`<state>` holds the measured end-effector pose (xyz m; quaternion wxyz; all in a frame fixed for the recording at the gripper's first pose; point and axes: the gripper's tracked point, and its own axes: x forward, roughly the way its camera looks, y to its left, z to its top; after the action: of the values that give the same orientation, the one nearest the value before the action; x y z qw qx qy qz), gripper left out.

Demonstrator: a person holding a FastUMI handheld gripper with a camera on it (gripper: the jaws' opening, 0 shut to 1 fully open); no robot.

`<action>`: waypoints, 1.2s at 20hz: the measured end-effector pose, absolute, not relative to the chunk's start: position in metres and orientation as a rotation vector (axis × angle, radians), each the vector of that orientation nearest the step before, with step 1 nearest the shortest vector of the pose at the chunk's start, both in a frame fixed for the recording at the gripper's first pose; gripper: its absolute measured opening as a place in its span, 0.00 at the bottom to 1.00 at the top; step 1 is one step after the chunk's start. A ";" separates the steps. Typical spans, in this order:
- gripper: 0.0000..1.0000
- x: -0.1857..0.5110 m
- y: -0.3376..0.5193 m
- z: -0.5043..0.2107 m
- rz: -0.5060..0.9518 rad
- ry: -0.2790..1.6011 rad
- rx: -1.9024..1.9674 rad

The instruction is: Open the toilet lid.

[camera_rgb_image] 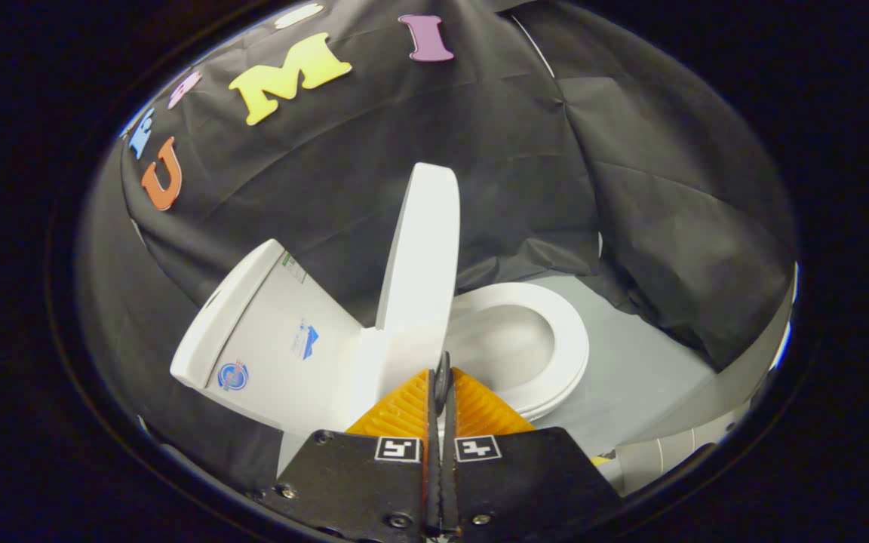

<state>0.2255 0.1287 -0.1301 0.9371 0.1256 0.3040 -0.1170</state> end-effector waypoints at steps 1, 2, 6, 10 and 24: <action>0.04 0.225 0.132 -0.128 -0.234 0.619 0.248; 0.04 0.226 0.135 -0.127 -0.230 0.615 0.239; 0.05 0.228 0.149 -0.122 -0.217 0.601 0.201; 0.05 0.229 0.165 -0.117 -0.208 0.591 0.157; 0.05 0.234 0.214 -0.105 -0.177 0.574 -0.030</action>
<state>0.2343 0.2140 -0.1054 0.9552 -0.0149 0.2827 -0.0870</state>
